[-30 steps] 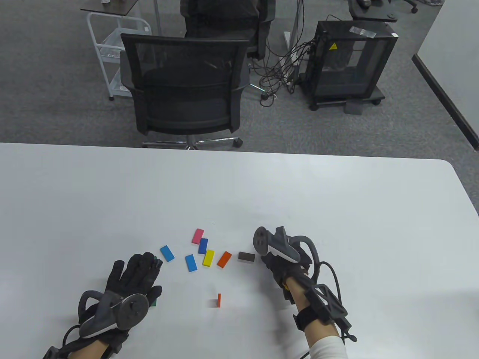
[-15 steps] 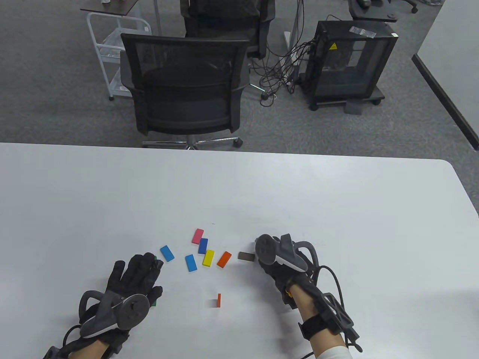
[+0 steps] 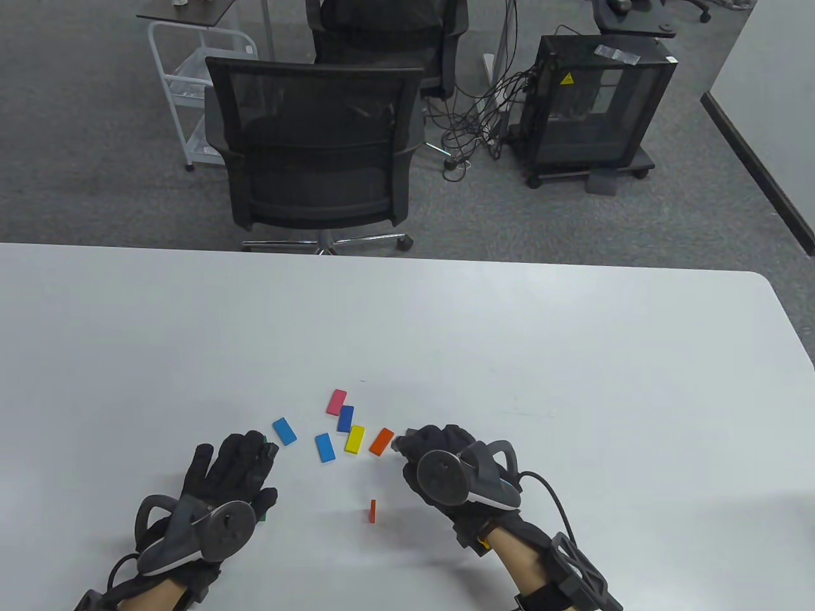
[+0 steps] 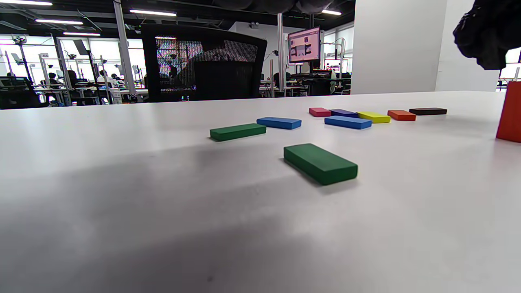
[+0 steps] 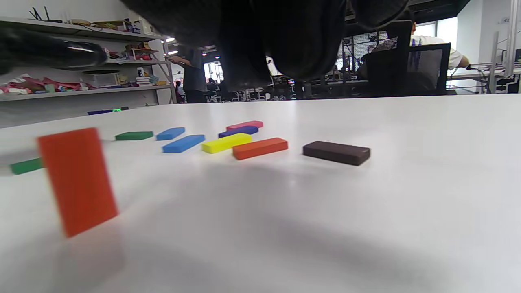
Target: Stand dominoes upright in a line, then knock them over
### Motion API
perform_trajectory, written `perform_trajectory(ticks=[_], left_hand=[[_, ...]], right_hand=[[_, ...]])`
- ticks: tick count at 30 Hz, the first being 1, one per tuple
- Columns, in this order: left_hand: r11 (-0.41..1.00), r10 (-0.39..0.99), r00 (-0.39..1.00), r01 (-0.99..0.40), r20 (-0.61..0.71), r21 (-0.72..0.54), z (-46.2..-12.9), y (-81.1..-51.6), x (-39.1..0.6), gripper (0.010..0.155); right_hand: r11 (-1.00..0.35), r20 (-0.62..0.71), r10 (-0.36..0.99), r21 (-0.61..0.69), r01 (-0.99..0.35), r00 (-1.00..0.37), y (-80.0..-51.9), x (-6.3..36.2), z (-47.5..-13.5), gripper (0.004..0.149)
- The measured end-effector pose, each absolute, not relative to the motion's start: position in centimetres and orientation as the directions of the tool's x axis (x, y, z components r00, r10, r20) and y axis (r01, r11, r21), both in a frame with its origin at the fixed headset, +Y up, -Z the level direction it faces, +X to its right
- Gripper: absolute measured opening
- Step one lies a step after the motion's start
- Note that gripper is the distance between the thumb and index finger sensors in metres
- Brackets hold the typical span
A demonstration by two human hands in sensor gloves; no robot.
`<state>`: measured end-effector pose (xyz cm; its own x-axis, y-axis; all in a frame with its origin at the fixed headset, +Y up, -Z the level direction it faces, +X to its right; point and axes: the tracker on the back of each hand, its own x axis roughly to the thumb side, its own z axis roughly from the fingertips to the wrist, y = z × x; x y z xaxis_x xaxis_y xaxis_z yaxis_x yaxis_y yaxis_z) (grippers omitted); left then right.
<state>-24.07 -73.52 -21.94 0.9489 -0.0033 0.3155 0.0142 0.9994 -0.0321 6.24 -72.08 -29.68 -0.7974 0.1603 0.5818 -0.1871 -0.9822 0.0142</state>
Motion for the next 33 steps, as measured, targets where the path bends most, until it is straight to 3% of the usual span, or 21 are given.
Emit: perform_trajectory(ticks=[8,17,33], left_hand=[[0.999,-0.004,0.949,0.016,0.314,-0.034,-21.9,-73.5,-24.1,0.065],[0.999,-0.004,0.948,0.017,0.317,-0.037,-21.9,-73.6,-24.0,0.065],[0.999,-0.007,0.947,0.020,0.320,-0.038,-21.9,-73.6,-24.0,0.065]], right_hand=[[-0.985,0.633,0.156,0.047,-0.163,-0.758,-72.5,5.1,-28.0,0.040],[-0.991,0.667,0.127,0.113,-0.069,-0.734,-74.1,4.1,-27.2,0.062],[-0.990,0.692,0.101,0.140,-0.004,-0.715,-75.3,2.9,-26.5,0.065]])
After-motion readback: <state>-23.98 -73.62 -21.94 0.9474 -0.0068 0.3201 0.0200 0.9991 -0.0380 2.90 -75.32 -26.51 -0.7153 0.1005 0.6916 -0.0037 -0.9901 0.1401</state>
